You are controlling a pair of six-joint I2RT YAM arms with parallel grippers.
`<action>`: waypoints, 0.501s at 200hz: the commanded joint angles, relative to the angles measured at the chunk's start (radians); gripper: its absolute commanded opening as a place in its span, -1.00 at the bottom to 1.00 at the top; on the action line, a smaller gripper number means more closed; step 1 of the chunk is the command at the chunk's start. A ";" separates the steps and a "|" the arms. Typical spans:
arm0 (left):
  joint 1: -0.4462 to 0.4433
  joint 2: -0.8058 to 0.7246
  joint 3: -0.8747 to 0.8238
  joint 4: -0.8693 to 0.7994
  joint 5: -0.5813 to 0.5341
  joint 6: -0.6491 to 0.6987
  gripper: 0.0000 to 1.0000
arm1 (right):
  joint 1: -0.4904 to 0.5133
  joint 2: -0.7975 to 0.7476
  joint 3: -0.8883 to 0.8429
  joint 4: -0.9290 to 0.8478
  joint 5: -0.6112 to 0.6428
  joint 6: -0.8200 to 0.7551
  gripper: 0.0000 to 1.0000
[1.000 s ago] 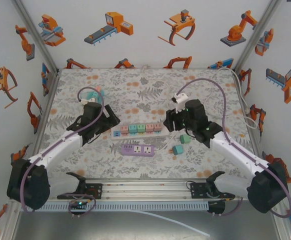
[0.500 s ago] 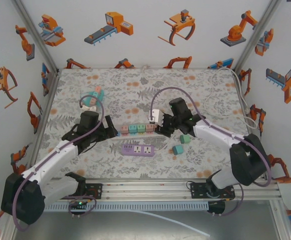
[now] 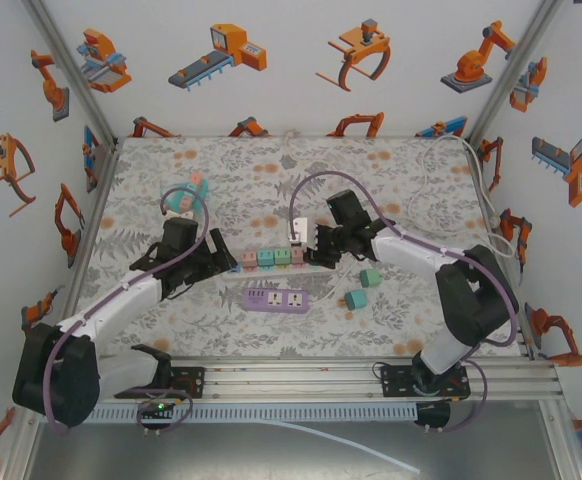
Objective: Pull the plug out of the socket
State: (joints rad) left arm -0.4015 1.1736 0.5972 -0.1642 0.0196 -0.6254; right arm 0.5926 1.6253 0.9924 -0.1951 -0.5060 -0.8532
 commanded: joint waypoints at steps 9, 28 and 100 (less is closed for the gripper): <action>0.020 0.053 -0.009 0.032 0.005 -0.016 0.46 | 0.006 0.033 0.055 -0.070 -0.021 -0.038 -0.15; 0.024 0.091 -0.017 0.057 0.042 -0.018 0.32 | 0.006 0.040 0.069 -0.086 -0.054 -0.038 -0.33; 0.026 0.207 -0.024 0.075 0.057 -0.024 0.13 | 0.007 0.034 0.081 -0.075 -0.101 -0.038 -0.55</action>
State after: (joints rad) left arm -0.3790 1.3373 0.5854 -0.0685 0.0826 -0.6483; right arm 0.5919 1.6535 1.0363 -0.2520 -0.5373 -0.8810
